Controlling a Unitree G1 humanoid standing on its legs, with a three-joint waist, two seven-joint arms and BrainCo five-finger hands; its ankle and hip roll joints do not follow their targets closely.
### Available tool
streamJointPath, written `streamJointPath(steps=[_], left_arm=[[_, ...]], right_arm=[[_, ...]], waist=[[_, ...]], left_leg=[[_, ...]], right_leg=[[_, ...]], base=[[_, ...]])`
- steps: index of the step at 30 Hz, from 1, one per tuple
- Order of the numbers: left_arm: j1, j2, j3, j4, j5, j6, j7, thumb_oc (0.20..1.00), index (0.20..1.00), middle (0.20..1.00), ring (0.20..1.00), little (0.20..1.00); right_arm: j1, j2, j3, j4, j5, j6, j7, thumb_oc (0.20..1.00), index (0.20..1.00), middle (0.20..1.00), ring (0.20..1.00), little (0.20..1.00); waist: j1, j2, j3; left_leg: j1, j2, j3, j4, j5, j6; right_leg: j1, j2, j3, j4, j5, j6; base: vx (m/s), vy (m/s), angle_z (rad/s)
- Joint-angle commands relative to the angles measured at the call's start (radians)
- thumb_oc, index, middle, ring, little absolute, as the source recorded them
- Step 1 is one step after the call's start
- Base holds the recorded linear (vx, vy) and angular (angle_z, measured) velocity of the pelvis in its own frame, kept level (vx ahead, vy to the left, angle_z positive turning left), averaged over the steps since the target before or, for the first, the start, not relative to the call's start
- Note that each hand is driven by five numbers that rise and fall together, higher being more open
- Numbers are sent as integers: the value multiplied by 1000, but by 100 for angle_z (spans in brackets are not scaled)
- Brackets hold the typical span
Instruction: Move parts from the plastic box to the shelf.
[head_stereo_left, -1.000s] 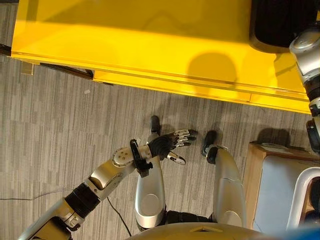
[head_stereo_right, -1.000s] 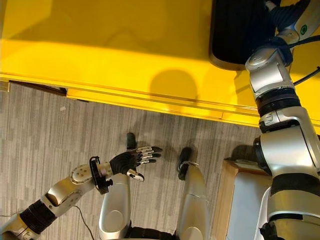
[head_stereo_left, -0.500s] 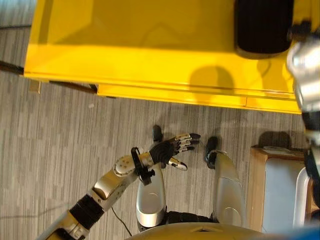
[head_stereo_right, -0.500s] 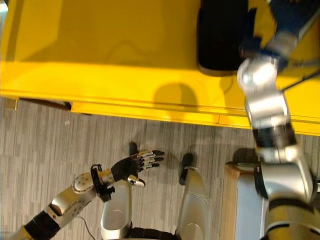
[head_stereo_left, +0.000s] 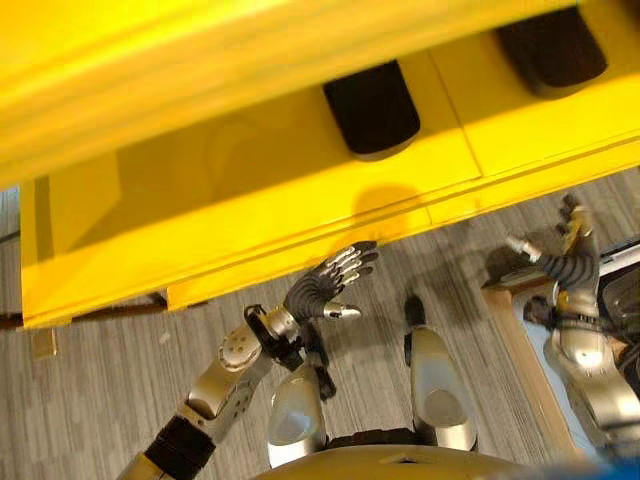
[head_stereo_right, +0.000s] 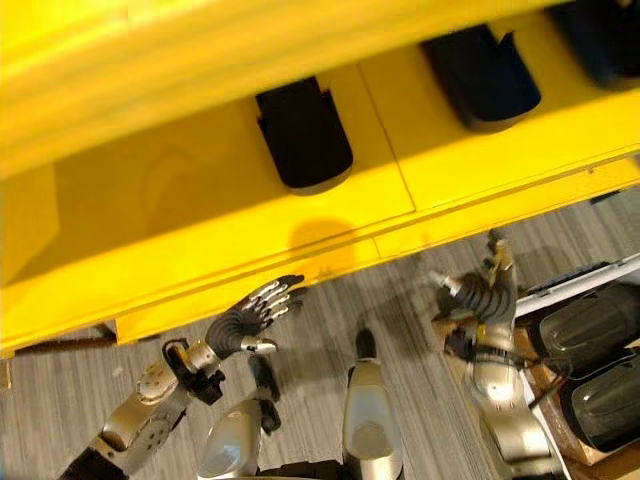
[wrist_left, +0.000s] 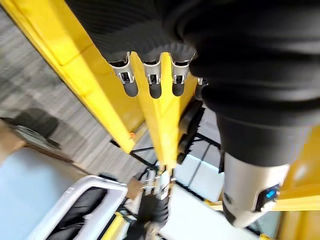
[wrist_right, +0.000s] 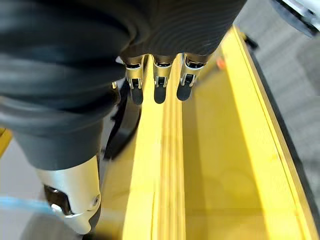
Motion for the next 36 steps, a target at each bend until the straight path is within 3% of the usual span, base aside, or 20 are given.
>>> streamJointPath(steps=[1,4,5,10,14,16,17,19,23,25,26,27,30,31,36], left_arm=[[64,34,7,-34,-1,-74,8,1000,1000,1000,1000,1000],[81,48,6,-27,13,-78,6,1000,1000,1000,1000,1000],[84,62,1,-25,20,-70,-13,1000,1000,1000,1000,1000],[52,84,-16,-4,52,-28,-60,1000,1000,1000,1000,1000],[14,93,-35,22,67,14,-64,1000,1000,1000,1000,1000],[14,87,-40,48,100,16,-65,1000,1000,1000,1000,1000],[18,85,-43,64,119,17,-67,1000,1000,1000,1000,1000],[27,84,-42,78,137,8,-63,1000,1000,1000,1000,1000],[58,84,-9,95,75,-11,-42,1000,1000,1000,1000,1000],[60,81,-1,93,37,-16,-35,1000,1000,1000,1000,1000],[67,75,16,93,-15,-19,-22,1000,1000,1000,1000,1000],[70,69,20,95,-20,-20,-20,1000,1000,1000,1000,1000],[70,53,32,91,-10,-28,-3,1000,1000,1000,1000,1000],[60,41,41,70,-17,-11,-18,1000,1000,1000,1000,1000],[70,50,56,74,0,-17,-24,1000,1000,1000,1000,1000]], right_arm=[[-40,-42,-19,-55,51,-64,68,1000,1000,1000,1000,1000],[-26,-55,-14,-50,57,-61,66,1000,1000,1000,1000,1000],[-25,-58,-5,-43,66,-35,43,1000,1000,1000,1000,1000],[-46,-43,1,7,84,25,-34,1000,1000,1000,1000,1000],[-62,0,-4,56,108,79,-93,1000,1000,1000,1000,1000],[-66,50,-8,119,151,94,-107,1000,1000,1000,1000,1000],[-71,87,-7,161,139,84,-104,1000,1000,1000,1000,1000],[-79,112,-5,196,149,86,-102,1000,1000,1000,1000,1000],[-89,124,-10,248,157,117,-111,1000,1000,1000,1000,1000],[-107,127,-8,264,132,120,-119,1000,1000,1000,1000,1000],[-138,126,-5,287,88,142,-139,1000,1000,1000,1000,1000],[-141,125,-4,287,73,146,-150,1000,1000,1000,1000,1000],[-150,96,7,254,-26,158,-185,1000,1000,1000,1000,1000],[-152,65,-9,231,-18,204,-224,1000,1000,1000,1000,1000],[-155,29,-75,306,-38,124,-261,1000,1000,1000,1000,1000]], waist=[[2,-53,-54],[5,-60,-71],[10,-66,-82],[23,-83,-92],[26,-98,-95],[24,-111,-103],[23,-113,-107],[29,-108,-113],[79,-87,-142],[100,-88,-146],[122,-103,-147],[126,-106,-145],[130,-113,-136],[116,-117,-119],[80,-113,-88]], left_leg=[[28,55,13,69,-49,1],[34,47,25,86,-66,10],[47,32,26,110,-103,14],[49,8,69,173,-147,47],[55,-10,102,200,-179,67],[84,-33,130,178,-195,75],[103,-32,163,160,-200,79],[110,-25,190,149,-192,84],[104,-2,219,140,-172,102],[97,15,238,151,-167,93],[76,53,281,184,-153,65],[71,61,286,192,-147,59],[48,108,306,209,-109,27],[29,139,314,205,-79,6],[34,181,330,178,-44,-25]], right_leg=[[74,-49,-89,-17,6,14],[96,-57,-101,-31,13,21],[126,-73,-111,-39,2,38],[151,-109,-145,-46,35,64],[159,-151,-171,-80,123,81],[161,-189,-176,-151,262,114],[141,-202,-194,-134,296,127],[139,-201,-216,-81,276,120],[180,-196,-297,93,173,57],[205,-197,-341,83,142,45],[260,-171,-417,-7,96,41],[272,-165,-432,-27,96,39],[292,-120,-457,-79,56,29],[267,-88,-454,-77,25,22],[209,-66,-450,-22,-11,-6]], base=[[8,185,-1],[1,198,0],[18,289,1],[-41,195,5],[-62,109,-19],[-75,6,-32],[-104,-20,-36],[-79,-10,-73],[-34,-133,-71],[34,-266,-87],[91,-397,-101],[94,-415,-120],[15,-412,-107],[-23,-381,-94],[-21,-280,-51]])
